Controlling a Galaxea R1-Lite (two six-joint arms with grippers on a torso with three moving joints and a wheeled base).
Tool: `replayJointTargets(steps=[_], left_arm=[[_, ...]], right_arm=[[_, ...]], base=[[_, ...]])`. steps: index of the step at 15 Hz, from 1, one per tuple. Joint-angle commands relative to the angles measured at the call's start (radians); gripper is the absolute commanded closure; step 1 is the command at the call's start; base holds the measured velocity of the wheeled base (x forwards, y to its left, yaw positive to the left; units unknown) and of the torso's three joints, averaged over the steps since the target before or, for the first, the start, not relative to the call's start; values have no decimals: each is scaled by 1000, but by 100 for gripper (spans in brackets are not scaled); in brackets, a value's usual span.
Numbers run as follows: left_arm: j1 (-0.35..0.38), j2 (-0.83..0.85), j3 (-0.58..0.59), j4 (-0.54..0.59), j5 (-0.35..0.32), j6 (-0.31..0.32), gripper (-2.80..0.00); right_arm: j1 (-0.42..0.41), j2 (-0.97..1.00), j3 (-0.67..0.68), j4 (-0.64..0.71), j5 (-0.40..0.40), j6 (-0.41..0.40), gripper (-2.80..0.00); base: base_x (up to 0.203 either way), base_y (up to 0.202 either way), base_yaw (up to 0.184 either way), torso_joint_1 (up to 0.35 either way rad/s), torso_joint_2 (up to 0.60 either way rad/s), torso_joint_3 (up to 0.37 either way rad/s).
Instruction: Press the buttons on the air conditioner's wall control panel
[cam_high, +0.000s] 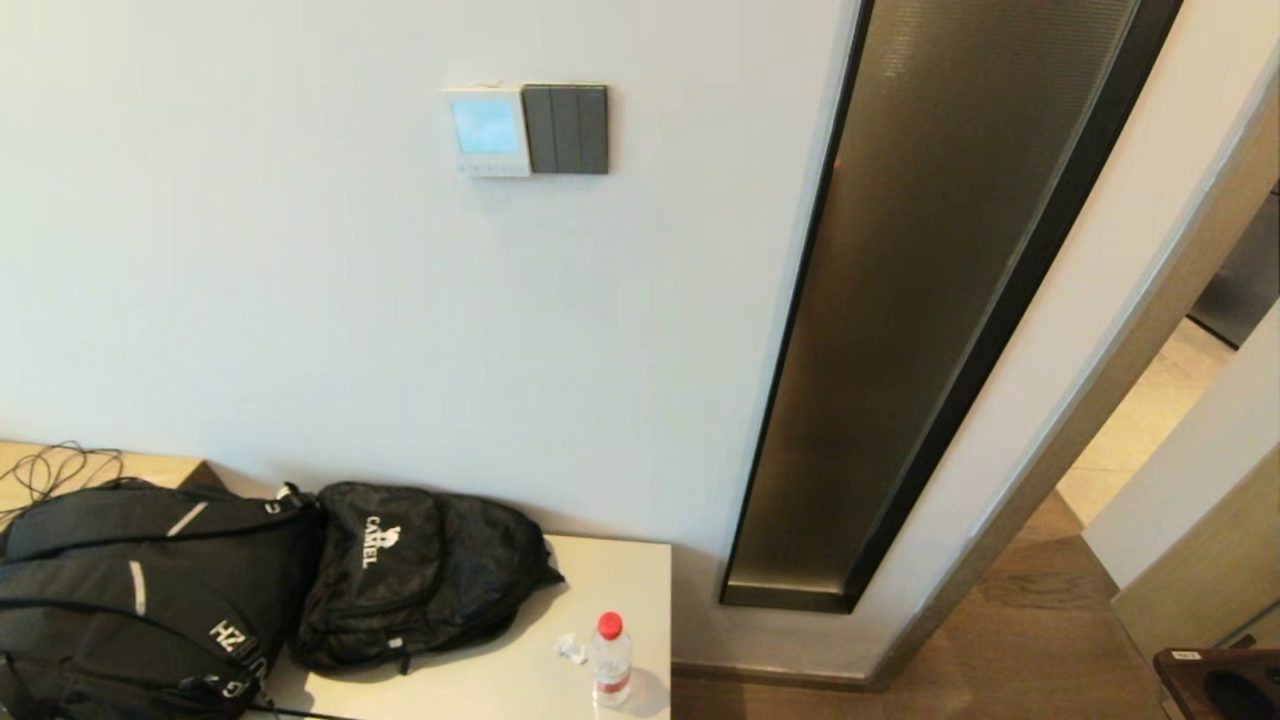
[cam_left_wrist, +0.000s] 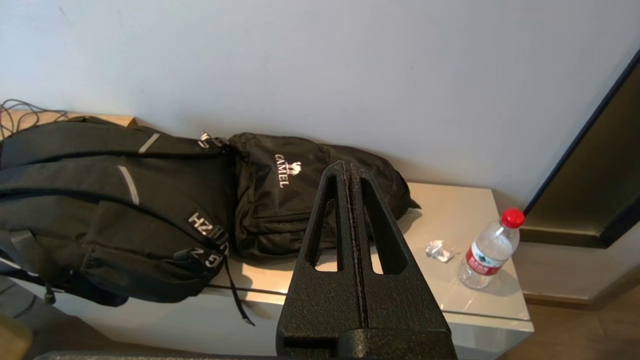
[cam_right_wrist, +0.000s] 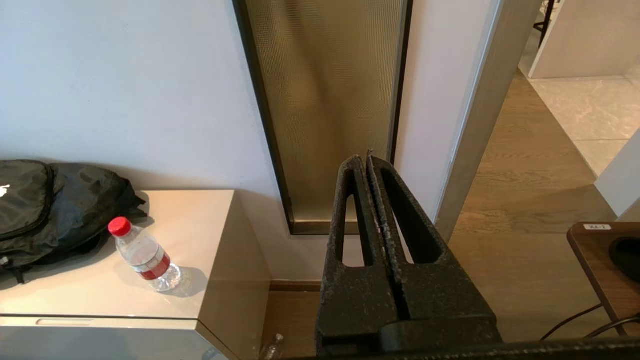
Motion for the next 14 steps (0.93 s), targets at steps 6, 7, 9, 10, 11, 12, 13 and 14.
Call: replayJointTargets(steps=[6, 7, 9, 10, 11, 12, 13, 14], left_arm=[[0, 4, 2, -6, -2, -13, 0], [0, 4, 2, -6, -2, -19, 0], [0, 2, 2, -7, -2, -25, 0], [0, 2, 7, -26, -1, -31, 0], [0, 2, 10, -36, 1, -36, 0], [0, 2, 10, -35, 1, -36, 0], [0, 2, 10, -36, 1, -36, 0], [0, 2, 10, -35, 1, -36, 0]], right_arm=[[-1, 1, 0, 0, 0, 0, 0], [-1, 1, 0, 0, 0, 0, 0], [1, 1, 0, 0, 0, 0, 0], [-1, 1, 0, 0, 0, 0, 0], [-1, 1, 0, 0, 0, 0, 0], [0, 1, 0, 0, 0, 0, 0], [0, 1, 0, 0, 0, 0, 0], [0, 1, 0, 0, 0, 0, 0]], base=[[0, 0, 0, 0, 0, 0], [0, 0, 0, 0, 0, 0], [0, 0, 0, 0, 0, 0], [0, 0, 0, 0, 0, 0], [0, 0, 0, 0, 0, 0], [0, 0, 0, 0, 0, 0], [0, 0, 0, 0, 0, 0], [0, 0, 0, 0, 0, 0]])
